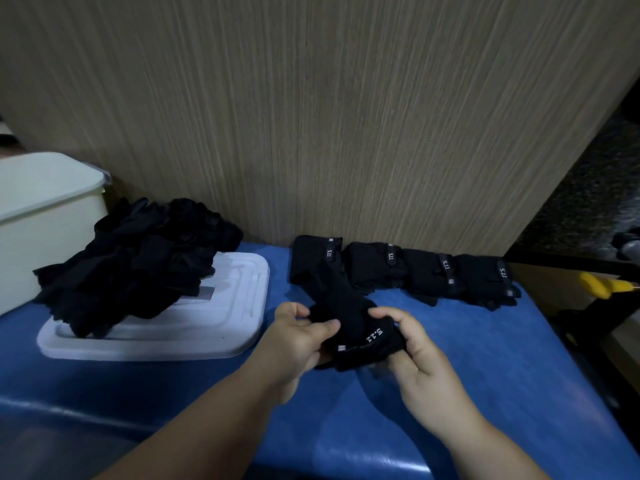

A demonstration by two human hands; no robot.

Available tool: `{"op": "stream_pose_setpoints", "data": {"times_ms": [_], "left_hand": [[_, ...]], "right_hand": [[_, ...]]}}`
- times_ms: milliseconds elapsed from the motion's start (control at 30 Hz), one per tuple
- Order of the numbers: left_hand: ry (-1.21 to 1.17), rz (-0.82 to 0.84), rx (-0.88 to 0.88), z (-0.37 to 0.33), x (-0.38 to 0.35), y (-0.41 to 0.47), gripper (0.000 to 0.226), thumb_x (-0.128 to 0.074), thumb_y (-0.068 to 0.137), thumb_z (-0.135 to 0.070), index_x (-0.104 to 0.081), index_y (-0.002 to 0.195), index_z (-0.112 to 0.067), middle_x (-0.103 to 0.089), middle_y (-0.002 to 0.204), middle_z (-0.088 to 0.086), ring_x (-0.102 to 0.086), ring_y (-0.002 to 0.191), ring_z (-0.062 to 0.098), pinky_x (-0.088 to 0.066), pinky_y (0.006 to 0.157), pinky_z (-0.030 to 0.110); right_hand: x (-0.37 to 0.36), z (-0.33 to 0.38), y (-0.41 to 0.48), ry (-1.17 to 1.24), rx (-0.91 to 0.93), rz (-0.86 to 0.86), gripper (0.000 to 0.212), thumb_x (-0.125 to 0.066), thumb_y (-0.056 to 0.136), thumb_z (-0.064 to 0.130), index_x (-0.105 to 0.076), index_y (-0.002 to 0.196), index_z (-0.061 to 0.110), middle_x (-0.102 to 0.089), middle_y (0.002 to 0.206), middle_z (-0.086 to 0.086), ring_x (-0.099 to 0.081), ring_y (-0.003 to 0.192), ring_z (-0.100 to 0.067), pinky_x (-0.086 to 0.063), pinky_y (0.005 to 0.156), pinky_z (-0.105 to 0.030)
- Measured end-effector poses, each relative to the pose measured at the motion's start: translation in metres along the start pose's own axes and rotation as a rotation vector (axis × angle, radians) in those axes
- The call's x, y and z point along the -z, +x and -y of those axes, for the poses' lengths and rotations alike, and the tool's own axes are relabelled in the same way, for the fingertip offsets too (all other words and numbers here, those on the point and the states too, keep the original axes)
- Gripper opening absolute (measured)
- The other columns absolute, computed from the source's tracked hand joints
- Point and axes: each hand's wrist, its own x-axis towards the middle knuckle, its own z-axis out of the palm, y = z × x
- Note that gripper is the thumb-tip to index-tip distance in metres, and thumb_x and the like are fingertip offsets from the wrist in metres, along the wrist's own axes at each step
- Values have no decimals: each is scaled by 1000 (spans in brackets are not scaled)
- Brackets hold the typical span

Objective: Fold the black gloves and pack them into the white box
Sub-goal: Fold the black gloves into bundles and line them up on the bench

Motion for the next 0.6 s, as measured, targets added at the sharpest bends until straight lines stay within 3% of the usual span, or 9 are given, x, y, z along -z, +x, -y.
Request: {"op": "stream_pose_setpoints", "data": {"times_ms": [100, 167, 233, 300, 367, 467, 533, 600], "left_hand": [[8, -28, -66, -1, 0, 2, 32, -59, 89, 4, -35, 94, -16, -65, 92, 11, -60, 77, 26, -49, 74, 42], [32, -21, -95, -2, -1, 1, 33, -59, 89, 4, -35, 94, -18, -67, 92, 9, -60, 81, 26, -48, 78, 43], [43, 12, -117, -1, -2, -1, 33, -59, 89, 4, -35, 94, -19, -68, 96, 10, -61, 84, 25, -49, 81, 44], [56, 51, -131, -1, -4, -4, 30, -58, 90, 2, -36, 98, -17, -69, 97, 9, -63, 84, 23, -52, 78, 41], [53, 80, -138, 1, -5, -6, 26, -55, 92, 2, -36, 101, -15, -68, 94, 7, -64, 81, 20, -54, 71, 36], [53, 88, -159, 2, -6, -6, 20, -51, 95, 0, -39, 100, -15, -61, 97, 12, -63, 80, 19, -56, 65, 31], [29, 71, -195, 1, -6, -5, 17, -49, 96, -1, -39, 97, -15, -55, 97, 14, -60, 79, 20, -56, 63, 30], [-39, 57, -228, -1, -7, -5, 16, -46, 97, -1, -41, 95, -16, -55, 95, 13, -59, 76, 19, -56, 61, 28]], "right_hand": [[1, 1, 1, 257, -85, 71, 45, -57, 71, 9, -61, 112, 27, -64, 94, -5, -55, 87, -20, -46, 82, -38], [2, 3, 3, 456, -176, 42, 47, -68, 59, 28, -63, 105, 16, -62, 90, -6, -54, 84, -20, -44, 78, -36], [1, 6, 6, 500, -253, -43, 54, -80, 54, 37, -60, 99, 14, -58, 85, -9, -55, 76, -18, -44, 71, -31], [0, 6, 8, 491, -329, -122, 46, -82, 67, 23, -55, 104, 14, -57, 84, -13, -57, 68, -15, -46, 66, -29], [1, 5, 11, 517, -402, -160, 40, -73, 79, 9, -52, 113, 16, -63, 87, -12, -62, 67, -15, -48, 66, -29], [5, 5, 14, 571, -485, -144, 51, -70, 73, 7, -52, 120, 15, -69, 103, -13, -66, 75, -18, -50, 67, -30], [9, 6, 15, 648, -515, -138, 56, -68, 65, 7, -55, 120, 10, -71, 99, -13, -67, 74, -21, -53, 62, -32], [12, 6, 16, 725, -505, -168, 47, -63, 71, 0, -58, 117, 6, -71, 91, -13, -68, 68, -21, -54, 54, -31]]}}
